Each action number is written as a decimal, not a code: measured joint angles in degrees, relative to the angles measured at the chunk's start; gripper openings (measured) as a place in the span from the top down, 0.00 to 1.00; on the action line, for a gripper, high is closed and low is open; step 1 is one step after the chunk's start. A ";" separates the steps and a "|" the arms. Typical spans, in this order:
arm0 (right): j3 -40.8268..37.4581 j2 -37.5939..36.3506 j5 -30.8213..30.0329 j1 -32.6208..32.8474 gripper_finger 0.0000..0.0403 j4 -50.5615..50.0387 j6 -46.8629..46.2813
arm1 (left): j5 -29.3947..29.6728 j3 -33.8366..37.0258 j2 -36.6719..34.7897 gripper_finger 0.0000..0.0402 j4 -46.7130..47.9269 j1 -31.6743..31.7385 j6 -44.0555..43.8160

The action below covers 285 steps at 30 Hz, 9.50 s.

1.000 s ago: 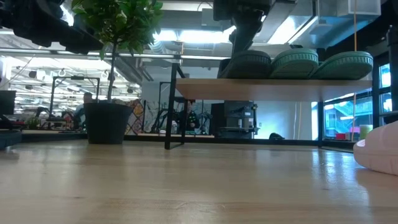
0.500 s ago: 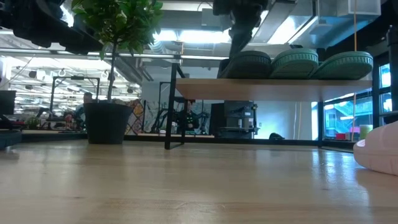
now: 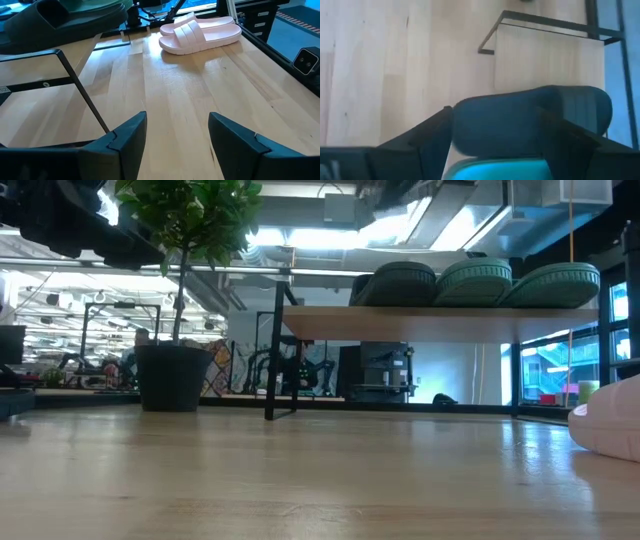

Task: Pick and place slides into the shelf
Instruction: Put the black slides on the shelf

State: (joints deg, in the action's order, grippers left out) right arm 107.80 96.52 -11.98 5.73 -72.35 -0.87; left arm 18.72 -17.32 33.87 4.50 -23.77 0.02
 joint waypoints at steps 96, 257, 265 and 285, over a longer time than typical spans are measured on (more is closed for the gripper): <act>-74.88 -68.77 -17.97 15.99 0.33 48.08 -5.02 | -8.10 -42.53 65.18 0.50 79.86 -31.34 -67.59; -74.88 -63.89 -17.98 15.99 0.33 44.10 -9.61 | 23.32 -106.66 84.00 0.83 78.74 29.40 -11.42; -74.88 -63.89 -17.97 15.99 0.33 43.86 -11.10 | 21.06 -106.66 84.00 0.66 78.54 29.34 -11.42; -74.88 -63.88 -17.97 16.01 0.33 43.76 -11.10 | 20.63 -107.79 83.54 0.62 76.19 26.14 -8.52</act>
State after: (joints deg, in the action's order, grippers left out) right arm 32.93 32.64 -29.95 21.74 -28.60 -11.97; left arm 39.35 -125.11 117.40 80.69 2.37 -8.50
